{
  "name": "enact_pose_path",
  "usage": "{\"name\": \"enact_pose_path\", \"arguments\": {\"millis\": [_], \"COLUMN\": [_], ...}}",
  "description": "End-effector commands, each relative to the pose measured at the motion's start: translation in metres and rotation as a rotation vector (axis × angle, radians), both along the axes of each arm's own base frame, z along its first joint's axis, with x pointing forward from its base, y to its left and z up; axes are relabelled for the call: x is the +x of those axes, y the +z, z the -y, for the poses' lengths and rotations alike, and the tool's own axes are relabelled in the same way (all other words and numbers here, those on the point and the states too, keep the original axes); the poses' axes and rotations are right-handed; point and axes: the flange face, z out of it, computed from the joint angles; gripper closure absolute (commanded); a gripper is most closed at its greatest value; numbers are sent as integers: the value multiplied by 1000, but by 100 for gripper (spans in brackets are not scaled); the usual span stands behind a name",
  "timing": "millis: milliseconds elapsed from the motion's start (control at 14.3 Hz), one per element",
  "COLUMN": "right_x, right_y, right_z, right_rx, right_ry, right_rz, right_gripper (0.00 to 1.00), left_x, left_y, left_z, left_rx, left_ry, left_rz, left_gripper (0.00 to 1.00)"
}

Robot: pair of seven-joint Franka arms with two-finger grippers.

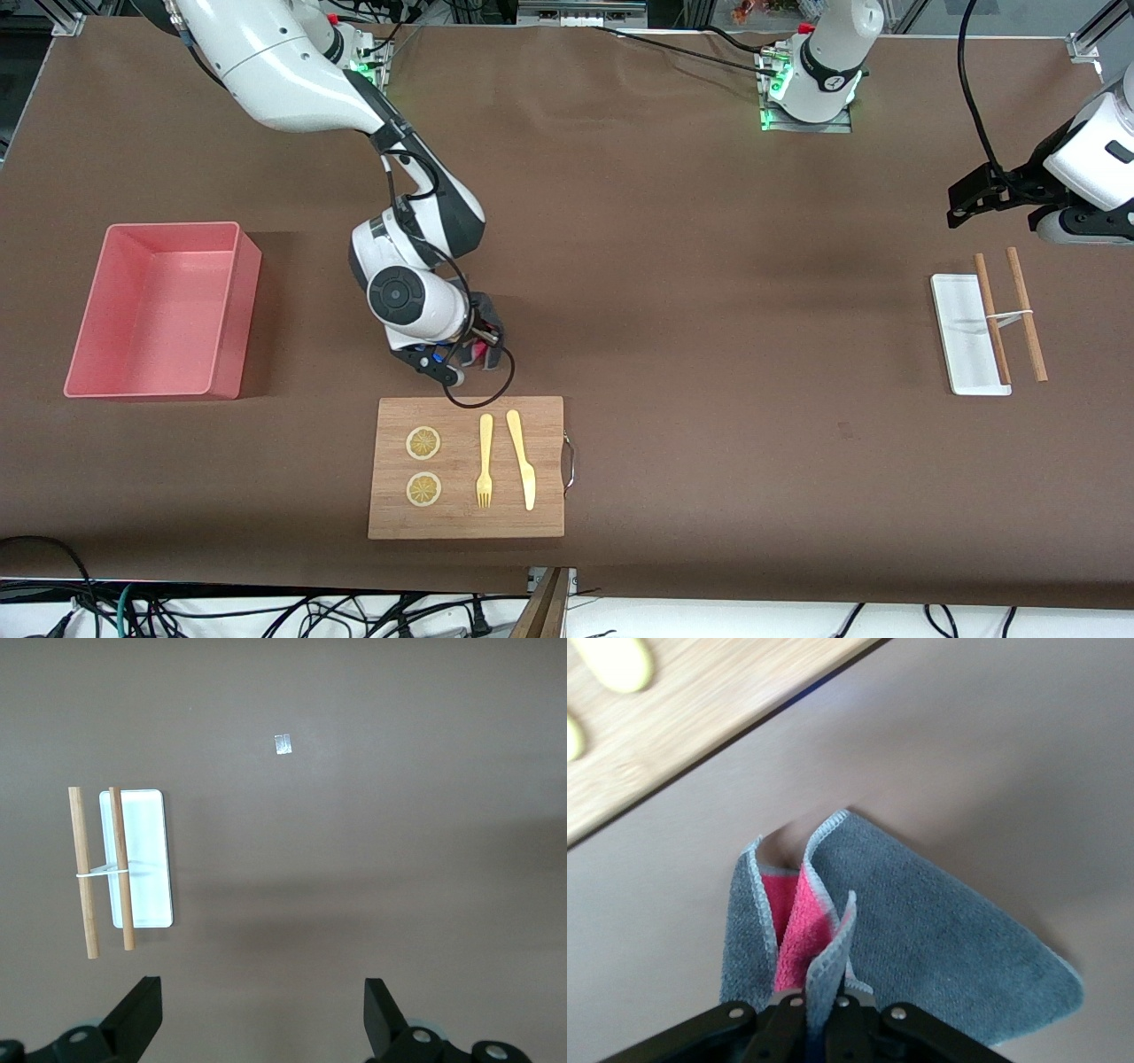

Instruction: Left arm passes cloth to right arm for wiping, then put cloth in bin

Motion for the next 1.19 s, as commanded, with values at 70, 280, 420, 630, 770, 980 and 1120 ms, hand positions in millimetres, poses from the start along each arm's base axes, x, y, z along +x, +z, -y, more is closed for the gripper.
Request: {"name": "enact_pose_path", "arguments": {"millis": [70,280,420,630,770,980,1120], "right_x": [1,14,17,12,8,-2,-3], "right_y": [11,37,51,61,50,8,-13], "right_z": [-30,-32,-34,-29,-20,11,36], "right_rx": [96,200,197,145,82,-16,-48], "right_ry": [-125,-224,-214,-149,-77,23,60], "right_rz": [28,-13,-46,-106,-112,-153,-173], "right_gripper": [100,100,100,100,100,100,100], "left_x": [2,2,1,1,1,1,2], "left_y": [6,6,6,6,6,6,5], "left_z": [-1,-2,-2,-4,-3,-3,-3], "left_rx": [-14,-14,-14,-14,-14,-14,-14], "left_ry": [-14,-12,-12,-9,-11,-11,-12], "left_rz": [-7,-9,-12,-12,-12,-10,-12], "left_gripper": [0,0,0,0,0,0,0]}}
